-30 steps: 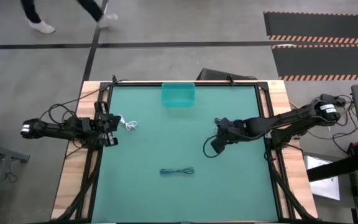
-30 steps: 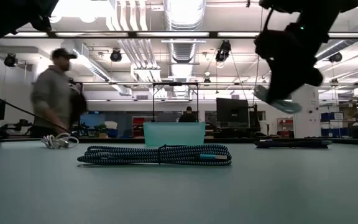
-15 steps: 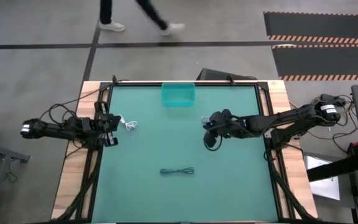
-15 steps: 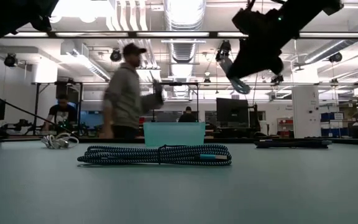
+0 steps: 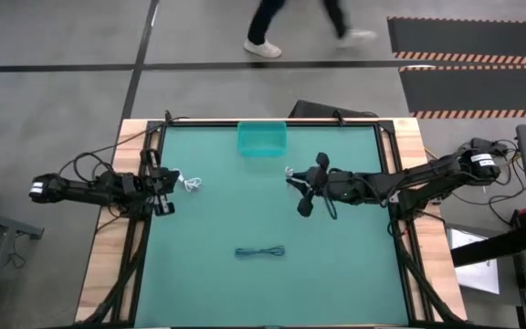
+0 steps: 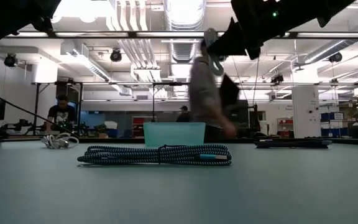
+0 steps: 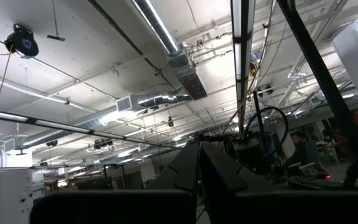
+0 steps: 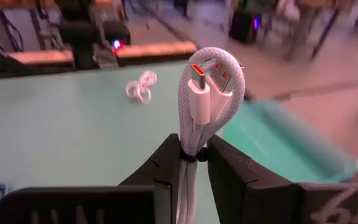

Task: Pick and place USB-C Cables
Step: Put the light blue charger cable into the green bin

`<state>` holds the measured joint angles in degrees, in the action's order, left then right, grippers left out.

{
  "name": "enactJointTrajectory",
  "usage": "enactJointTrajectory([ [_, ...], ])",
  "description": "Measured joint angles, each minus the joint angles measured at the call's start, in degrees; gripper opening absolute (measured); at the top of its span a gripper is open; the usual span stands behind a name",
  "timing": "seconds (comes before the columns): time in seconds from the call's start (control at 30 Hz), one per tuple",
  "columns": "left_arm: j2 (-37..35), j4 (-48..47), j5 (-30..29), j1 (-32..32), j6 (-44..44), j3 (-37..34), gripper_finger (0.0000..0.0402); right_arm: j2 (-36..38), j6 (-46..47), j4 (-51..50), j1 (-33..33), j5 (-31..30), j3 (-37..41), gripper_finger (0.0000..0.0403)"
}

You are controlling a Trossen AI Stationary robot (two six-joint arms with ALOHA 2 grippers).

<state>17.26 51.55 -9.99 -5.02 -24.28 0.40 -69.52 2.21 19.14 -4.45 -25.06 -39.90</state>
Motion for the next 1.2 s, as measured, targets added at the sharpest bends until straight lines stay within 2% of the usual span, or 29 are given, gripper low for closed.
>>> enactJointTrajectory([
  [0.2,2.48,0.73,-0.4,0.02,0.07,0.22,0.0001,-0.02,-6.72,12.93,1.55,6.37,4.17,0.0054],
  [0.5,7.93,0.89,-0.89,0.02,4.45,3.59,0.0001,-0.02,-11.3,21.1,5.27,14.87,4.57,0.0054],
  [0.87,16.74,13.21,-0.89,0.02,5.87,4.17,0.0001,-0.02,-16.25,27.13,7.83,20.95,4.17,0.0054],
  [1.2,34.42,13.71,-1.1,0.04,10.67,13.26,0.0001,-0.02,-12.25,28.12,8.04,21.05,4.17,0.0054],
])
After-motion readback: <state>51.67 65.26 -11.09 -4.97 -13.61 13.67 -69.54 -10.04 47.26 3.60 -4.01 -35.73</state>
